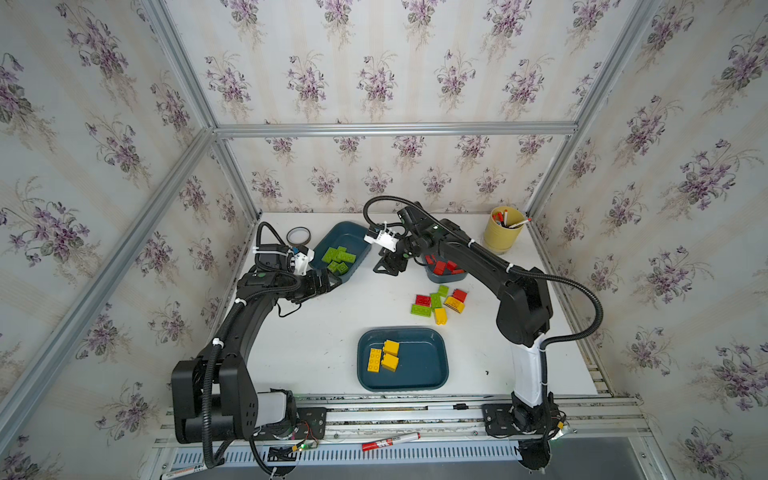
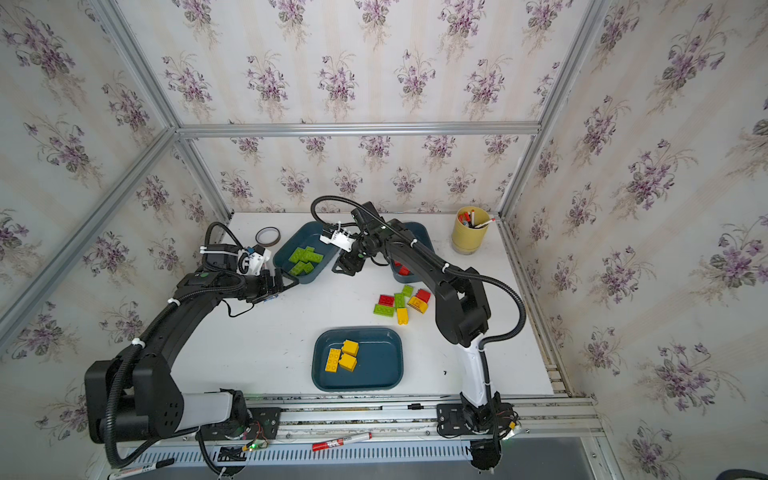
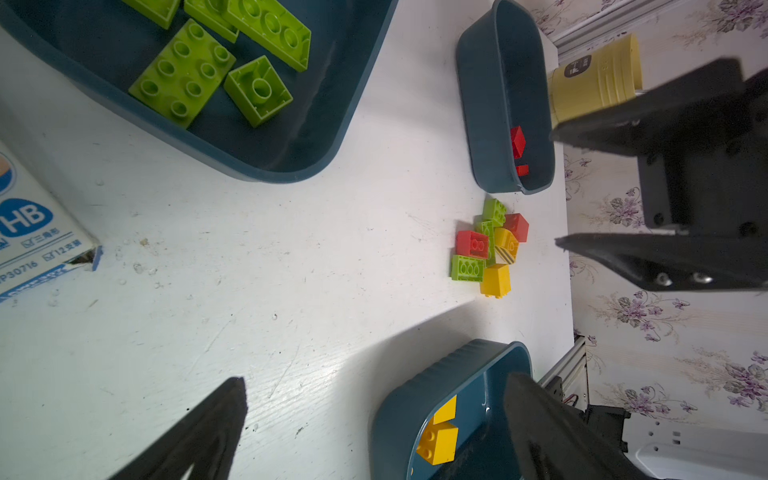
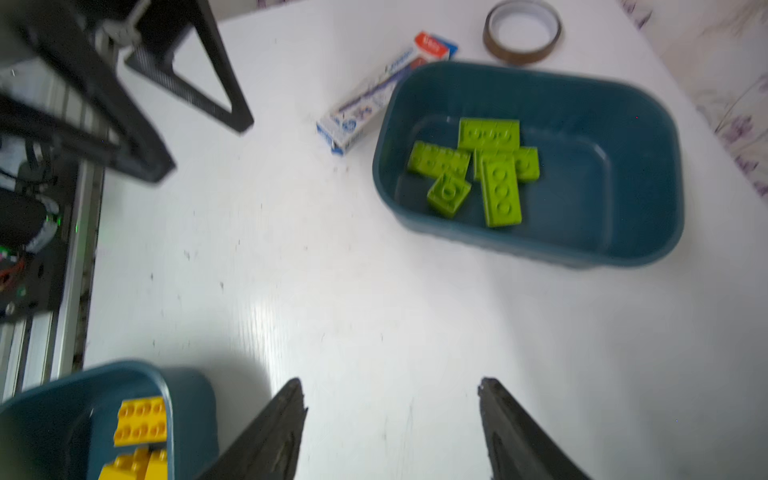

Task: Sort the legos into containers by color
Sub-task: 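Move the right gripper back over the pile of bricks, then lower the right gripper onto a red 2x4 brick and grasp it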

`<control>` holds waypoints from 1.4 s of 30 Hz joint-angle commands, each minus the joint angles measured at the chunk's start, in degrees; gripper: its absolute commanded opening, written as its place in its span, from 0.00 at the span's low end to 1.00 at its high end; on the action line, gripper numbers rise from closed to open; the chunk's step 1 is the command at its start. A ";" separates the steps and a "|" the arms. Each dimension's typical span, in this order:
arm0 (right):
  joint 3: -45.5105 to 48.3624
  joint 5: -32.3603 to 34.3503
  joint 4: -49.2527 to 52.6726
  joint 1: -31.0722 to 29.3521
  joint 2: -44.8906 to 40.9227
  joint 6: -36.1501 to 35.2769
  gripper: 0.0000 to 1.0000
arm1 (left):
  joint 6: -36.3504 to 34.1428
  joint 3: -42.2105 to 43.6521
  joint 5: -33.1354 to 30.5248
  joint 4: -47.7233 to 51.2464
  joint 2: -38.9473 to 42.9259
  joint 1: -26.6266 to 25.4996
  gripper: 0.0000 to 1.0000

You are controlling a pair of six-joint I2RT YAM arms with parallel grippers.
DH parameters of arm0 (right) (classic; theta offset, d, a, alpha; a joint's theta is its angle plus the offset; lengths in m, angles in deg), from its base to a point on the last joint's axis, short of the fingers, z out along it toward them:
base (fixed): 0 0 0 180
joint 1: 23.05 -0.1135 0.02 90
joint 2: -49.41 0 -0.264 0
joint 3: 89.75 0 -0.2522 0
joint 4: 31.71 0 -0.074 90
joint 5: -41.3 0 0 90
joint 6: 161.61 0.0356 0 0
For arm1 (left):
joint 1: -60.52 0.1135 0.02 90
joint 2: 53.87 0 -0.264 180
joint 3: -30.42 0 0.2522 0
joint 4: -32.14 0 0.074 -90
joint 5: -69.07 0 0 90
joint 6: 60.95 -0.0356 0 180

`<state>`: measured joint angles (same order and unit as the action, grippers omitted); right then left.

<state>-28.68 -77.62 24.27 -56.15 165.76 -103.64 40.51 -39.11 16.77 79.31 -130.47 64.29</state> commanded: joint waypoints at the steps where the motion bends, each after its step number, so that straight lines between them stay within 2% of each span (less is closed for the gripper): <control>1: 5.27 4.08 9.47 0.98 -4.19 -8.84 0.68 | -1.09 -0.64 1.55 0.00 -0.22 0.01 0.99; 4: 10.92 7.35 10.91 1.89 -7.43 -11.34 0.67 | -0.99 -0.66 1.76 -0.01 -0.35 0.02 0.99; 6: 14.32 9.50 10.78 4.80 -8.88 -12.03 0.66 | -1.01 -0.74 2.33 -0.01 -0.56 0.09 0.99; 12: 19.02 15.13 11.38 6.35 -8.39 -15.10 0.62 | -0.99 -0.92 3.10 0.00 -0.57 0.07 0.99; 18: 18.95 15.74 8.96 6.21 -5.59 -15.76 0.56 | -0.83 -0.97 3.42 -0.01 -0.44 0.05 0.99; 30: 16.98 16.86 7.99 5.16 0.07 -16.30 0.55 | -0.83 -0.57 3.46 -0.01 -0.05 0.06 0.99; 42: 15.87 18.72 7.79 5.07 2.24 -16.31 0.51 | -1.00 -0.04 3.38 -0.01 0.04 0.03 0.99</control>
<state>-11.98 -59.33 31.81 -51.04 167.42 -119.62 40.51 -39.18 19.26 79.38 -130.73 64.29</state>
